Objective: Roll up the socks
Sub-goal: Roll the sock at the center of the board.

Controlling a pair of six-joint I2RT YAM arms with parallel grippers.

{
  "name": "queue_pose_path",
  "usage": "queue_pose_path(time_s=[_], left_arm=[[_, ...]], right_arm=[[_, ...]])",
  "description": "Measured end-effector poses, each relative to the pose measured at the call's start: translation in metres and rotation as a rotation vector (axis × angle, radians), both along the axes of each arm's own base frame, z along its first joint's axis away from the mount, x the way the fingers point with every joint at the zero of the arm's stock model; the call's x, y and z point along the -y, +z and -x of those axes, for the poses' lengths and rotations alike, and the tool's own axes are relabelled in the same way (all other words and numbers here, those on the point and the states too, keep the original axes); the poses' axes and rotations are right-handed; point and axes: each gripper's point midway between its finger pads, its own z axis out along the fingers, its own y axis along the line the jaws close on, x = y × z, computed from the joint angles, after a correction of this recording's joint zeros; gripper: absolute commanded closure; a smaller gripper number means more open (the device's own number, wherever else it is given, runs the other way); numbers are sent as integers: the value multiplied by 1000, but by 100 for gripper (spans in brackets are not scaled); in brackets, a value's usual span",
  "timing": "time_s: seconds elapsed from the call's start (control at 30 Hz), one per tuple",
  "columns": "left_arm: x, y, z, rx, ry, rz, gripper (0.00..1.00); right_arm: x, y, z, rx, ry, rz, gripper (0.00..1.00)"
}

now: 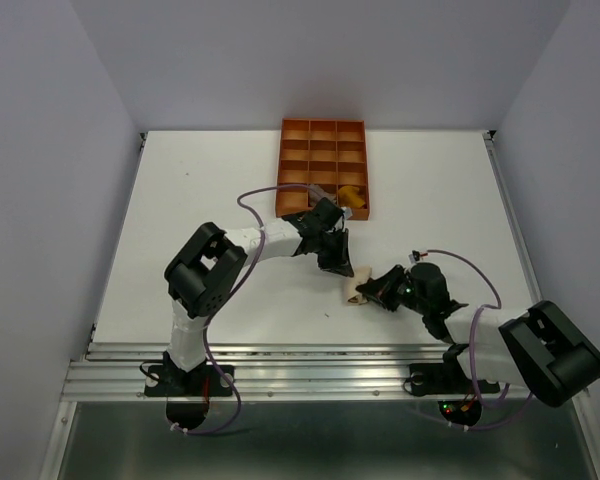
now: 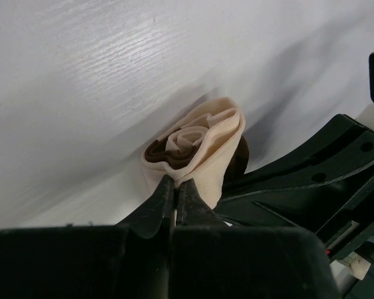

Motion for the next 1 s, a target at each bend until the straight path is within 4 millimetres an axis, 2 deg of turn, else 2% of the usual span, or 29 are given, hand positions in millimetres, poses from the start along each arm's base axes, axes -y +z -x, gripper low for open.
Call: queue_pose_path(time_s=[0.07, 0.1, 0.2, 0.27, 0.3, 0.4, 0.53, 0.67, 0.87, 1.0], left_arm=[[0, 0, -1, 3, 2, 0, 100], [0, -1, -1, 5, 5, -4, 100], [-4, -5, -4, 23, 31, -42, 100], [-6, -7, -5, 39, 44, -72, 100], [-7, -7, -6, 51, 52, -89, 100], [-16, -6, -6, 88, 75, -157, 100], [-33, -7, -8, 107, 105, -260, 100], [-54, -8, -8, 111, 140, -362, 100], [-86, -5, -6, 102, 205, -521, 100], [-105, -2, 1, 84, 231, -597, 100]], right_arm=[[-1, 0, -1, 4, 13, 12, 90], [-2, 1, -2, 8, 22, 20, 77], [-4, 4, -4, 28, 53, 48, 61], [-4, 9, -4, 65, 84, 80, 58], [-3, 10, -4, 80, 96, 95, 49], [-1, 21, -4, 149, 136, 146, 40], [0, 39, -2, 258, 196, 180, 38], [-8, 58, -1, 363, 270, 213, 37], [-52, 80, 18, 533, 436, 306, 38], [-81, 81, 31, 607, 525, 394, 38]])
